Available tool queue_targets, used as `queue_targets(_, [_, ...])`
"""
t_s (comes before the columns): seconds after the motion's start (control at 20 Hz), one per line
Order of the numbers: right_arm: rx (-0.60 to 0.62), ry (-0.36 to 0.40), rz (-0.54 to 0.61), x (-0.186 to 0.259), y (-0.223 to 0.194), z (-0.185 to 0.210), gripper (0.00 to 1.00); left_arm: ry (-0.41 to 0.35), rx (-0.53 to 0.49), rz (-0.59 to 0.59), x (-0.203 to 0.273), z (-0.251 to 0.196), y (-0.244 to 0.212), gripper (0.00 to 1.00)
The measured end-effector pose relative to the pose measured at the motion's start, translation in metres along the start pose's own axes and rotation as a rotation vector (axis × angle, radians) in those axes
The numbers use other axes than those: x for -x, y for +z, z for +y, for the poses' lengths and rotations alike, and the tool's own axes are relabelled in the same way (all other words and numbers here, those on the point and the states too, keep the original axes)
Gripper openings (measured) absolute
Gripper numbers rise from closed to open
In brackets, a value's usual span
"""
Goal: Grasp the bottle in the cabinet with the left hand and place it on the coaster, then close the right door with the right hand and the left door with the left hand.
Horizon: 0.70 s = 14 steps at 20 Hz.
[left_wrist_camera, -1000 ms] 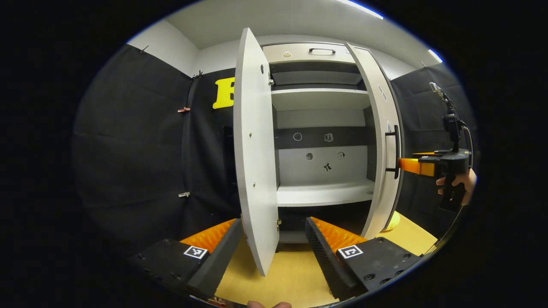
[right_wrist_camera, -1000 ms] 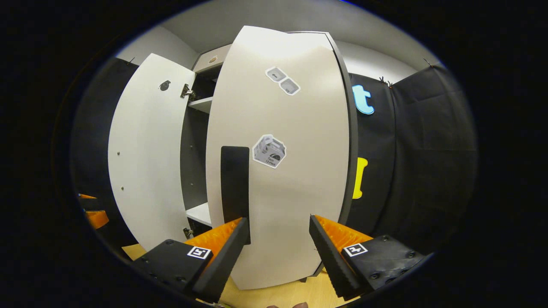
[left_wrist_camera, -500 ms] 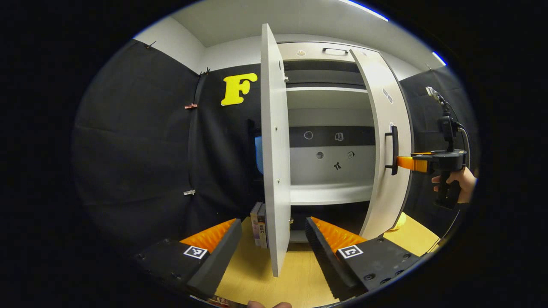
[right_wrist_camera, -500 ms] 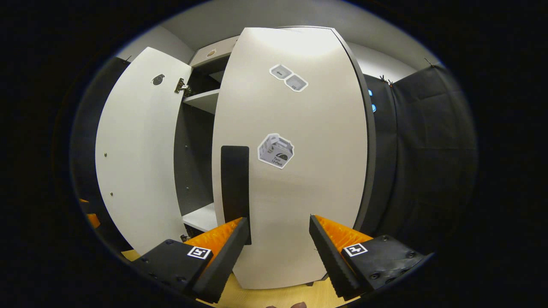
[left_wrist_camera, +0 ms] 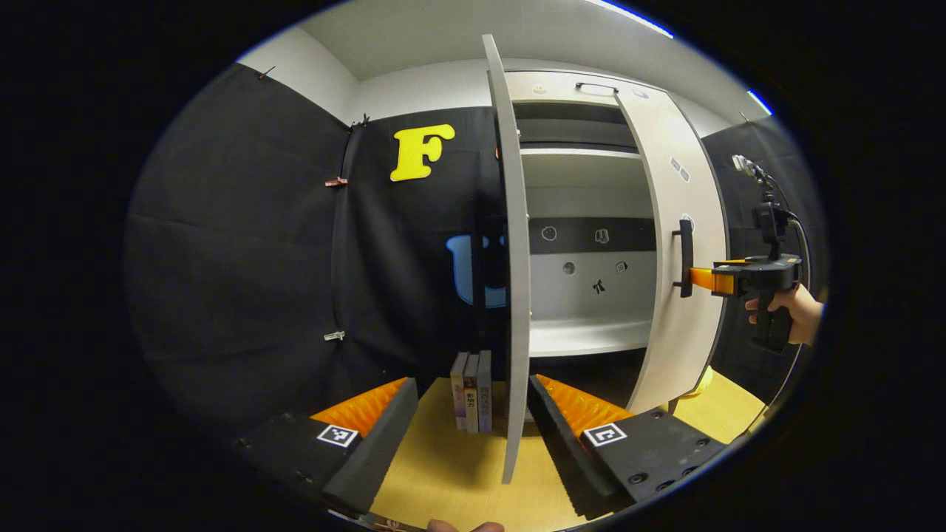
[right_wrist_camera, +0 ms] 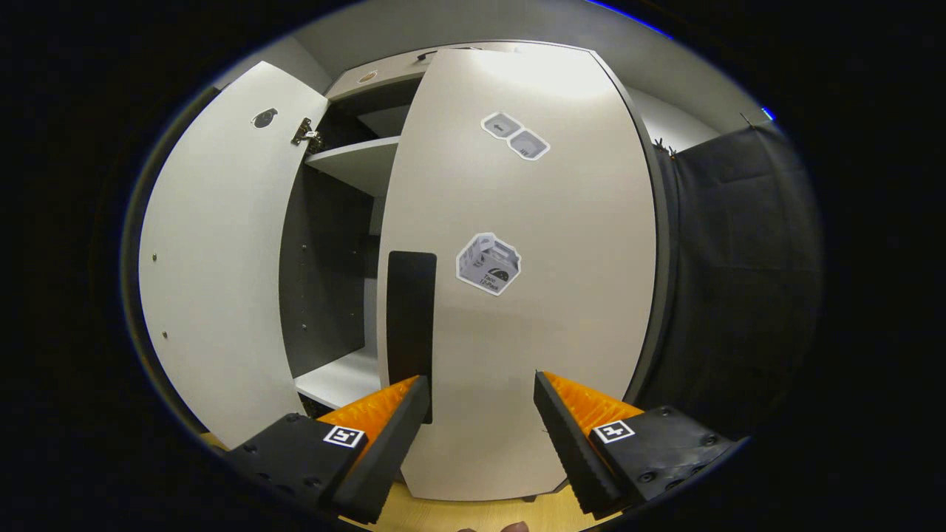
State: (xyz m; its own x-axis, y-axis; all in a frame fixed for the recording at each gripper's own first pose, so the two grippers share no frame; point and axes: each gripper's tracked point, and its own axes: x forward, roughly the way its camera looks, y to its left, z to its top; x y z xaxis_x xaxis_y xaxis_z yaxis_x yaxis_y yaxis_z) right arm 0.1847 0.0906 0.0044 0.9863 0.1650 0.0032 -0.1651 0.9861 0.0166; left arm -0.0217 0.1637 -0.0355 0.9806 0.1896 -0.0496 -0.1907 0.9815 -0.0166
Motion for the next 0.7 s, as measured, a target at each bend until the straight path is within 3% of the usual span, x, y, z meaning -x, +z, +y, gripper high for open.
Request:
queue_targets(0.35, [0.032,-0.036,0.019,0.029,-0.004,0.003,0.98,-0.034,-0.024,-0.039,-0.039,0.020,0.017,0.95])
queue_targets(0.7, [0.017,-0.080,0.017,0.071,0.004,-0.027,0.98,-0.048,-0.036,-0.081,-0.057,0.017,0.038,0.92])
